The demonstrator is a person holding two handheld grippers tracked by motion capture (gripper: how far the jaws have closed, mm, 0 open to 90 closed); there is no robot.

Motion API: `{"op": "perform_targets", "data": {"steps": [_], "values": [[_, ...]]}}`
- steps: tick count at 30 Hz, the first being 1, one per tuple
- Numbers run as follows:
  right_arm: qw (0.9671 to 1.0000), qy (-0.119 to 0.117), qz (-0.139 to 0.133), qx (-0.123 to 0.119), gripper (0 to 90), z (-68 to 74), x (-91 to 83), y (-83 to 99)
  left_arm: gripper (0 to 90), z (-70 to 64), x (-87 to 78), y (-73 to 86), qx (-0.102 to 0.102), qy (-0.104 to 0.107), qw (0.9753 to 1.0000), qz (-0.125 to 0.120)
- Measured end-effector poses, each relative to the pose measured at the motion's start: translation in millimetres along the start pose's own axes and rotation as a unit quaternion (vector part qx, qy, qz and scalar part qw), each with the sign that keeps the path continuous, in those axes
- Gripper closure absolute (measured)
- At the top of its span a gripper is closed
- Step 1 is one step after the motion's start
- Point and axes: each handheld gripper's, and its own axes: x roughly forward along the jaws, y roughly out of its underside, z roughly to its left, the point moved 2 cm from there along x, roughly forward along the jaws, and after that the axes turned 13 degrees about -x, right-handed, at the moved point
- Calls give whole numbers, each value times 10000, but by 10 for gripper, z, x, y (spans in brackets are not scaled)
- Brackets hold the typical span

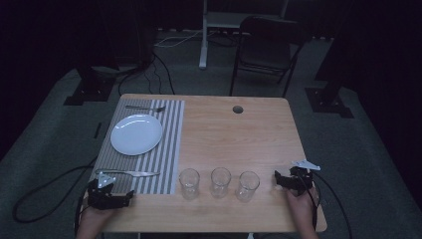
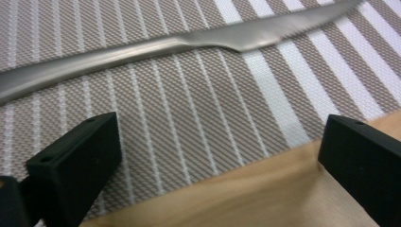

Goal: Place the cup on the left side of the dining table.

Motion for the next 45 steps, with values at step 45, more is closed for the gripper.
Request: {"op": "perform_targets", "data": {"steps": [45], "values": [[10000,29,7,35,132,9,-2,0,31,-779,-228,-155,916,1345,9867,-49]]}}
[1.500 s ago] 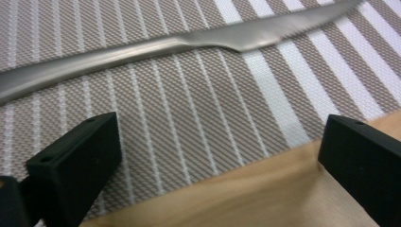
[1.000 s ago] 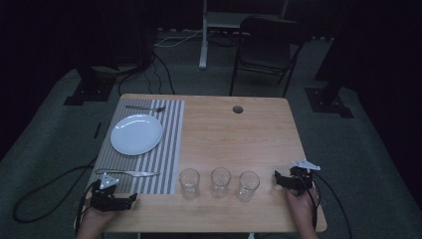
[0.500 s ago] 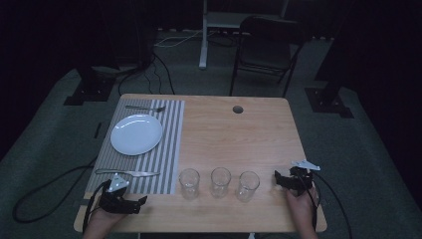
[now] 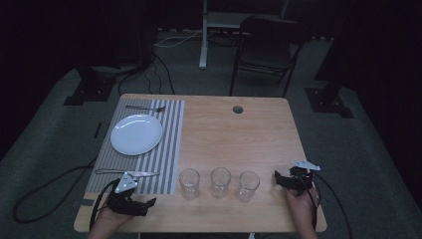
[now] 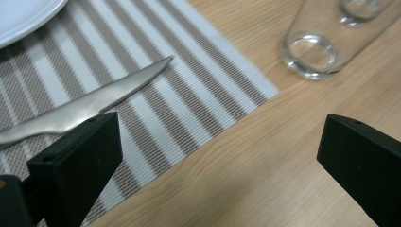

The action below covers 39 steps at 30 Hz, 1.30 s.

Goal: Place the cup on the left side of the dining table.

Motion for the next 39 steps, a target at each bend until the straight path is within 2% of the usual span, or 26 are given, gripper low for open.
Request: {"op": "perform_targets", "data": {"steps": [6,10,14,19,20,22,27,29,39], "values": [[10000,2,-1,0,132,0,0,0,37,-94,-10,-73,114,107,9998,-95],[10000,3,-2,-4,132,0,0,0,37,-160,-11,-127,218,103,9996,-127],[10000,32,4,26,132,9,-2,0,36,-221,0,-167,218,300,9991,-225],[10000,34,5,32,132,10,-2,0,37,-318,8,-238,412,336,9984,-213],[10000,34,6,31,132,9,-2,0,37,-325,3,-260,420,313,9983,-262],[10000,34,6,31,132,9,-2,0,37,-345,-5,-297,424,398,9979,-294],[10000,34,5,31,132,9,-2,0,37,-409,-4,-360,534,474,9971,-272],[10000,34,6,31,132,9,-2,0,37,-466,12,-408,645,505,9964,-226],[10000,33,6,32,132,10,-2,0,37,-617,29,-569,837,656,9940,-263]]}}
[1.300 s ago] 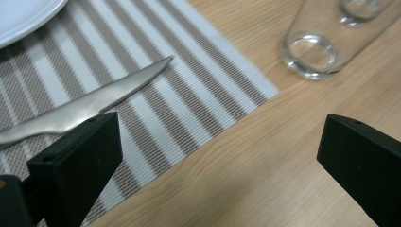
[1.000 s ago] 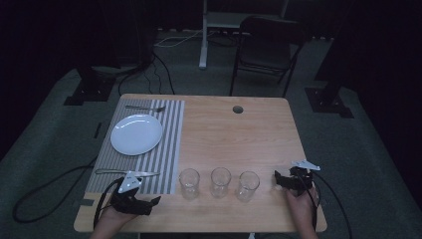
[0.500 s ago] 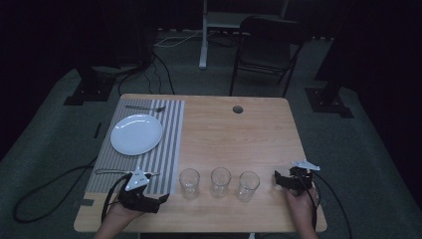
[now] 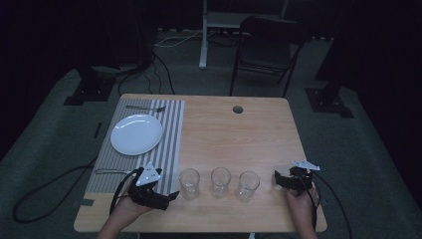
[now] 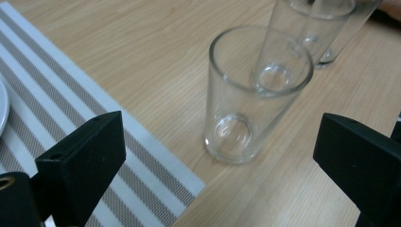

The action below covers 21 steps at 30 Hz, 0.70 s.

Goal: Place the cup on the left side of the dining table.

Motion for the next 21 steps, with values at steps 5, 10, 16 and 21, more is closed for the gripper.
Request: {"op": "perform_targets", "data": {"steps": [5,10,16,21], "values": [[10000,-5,3,3,132,-1,0,0,37,-83,28,-90,172,7,9998,29],[10000,-5,3,2,132,-1,0,0,37,-160,97,-176,250,60,9996,146],[10000,-5,5,-4,132,-2,0,1,37,-247,213,-272,387,172,9986,310],[10000,-5,5,-4,132,-2,0,0,38,-300,276,-339,461,216,9982,321]]}}
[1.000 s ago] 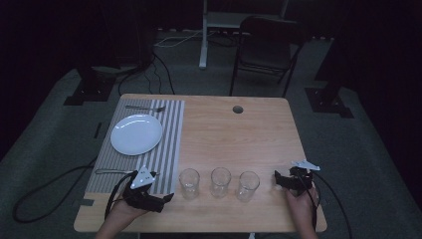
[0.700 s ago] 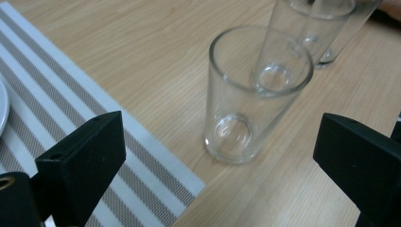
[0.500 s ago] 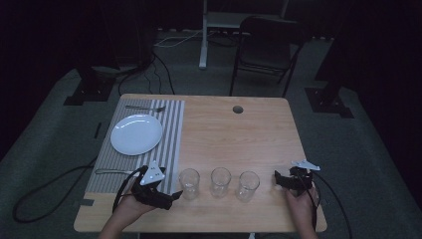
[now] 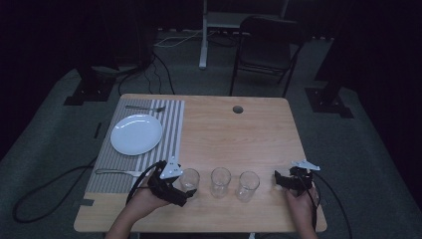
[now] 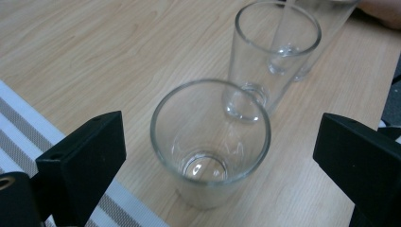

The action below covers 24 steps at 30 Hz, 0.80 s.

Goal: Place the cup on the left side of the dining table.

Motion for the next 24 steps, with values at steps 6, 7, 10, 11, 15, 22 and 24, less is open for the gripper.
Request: {"op": "perform_targets", "data": {"steps": [6,7,10,11,15,22,24], "values": [[10000,0,1,1,132,0,0,0,37,-40,46,-97,95,169,9998,44],[10000,0,1,1,132,0,0,0,37,-46,50,-110,95,141,9999,5],[10000,1,-3,-8,132,-1,1,1,38,-74,76,-178,157,188,9997,33],[10000,1,-2,-7,132,-1,1,1,38,-85,83,-198,176,179,9997,29],[10000,-5,-5,-14,132,-1,1,0,38,-112,104,-242,182,274,9995,26],[10000,-8,-1,-8,132,0,0,0,38,-244,237,-381,311,321,9990,84],[10000,-8,-2,-7,132,0,0,0,38,-276,266,-408,388,302,9987,109]]}}
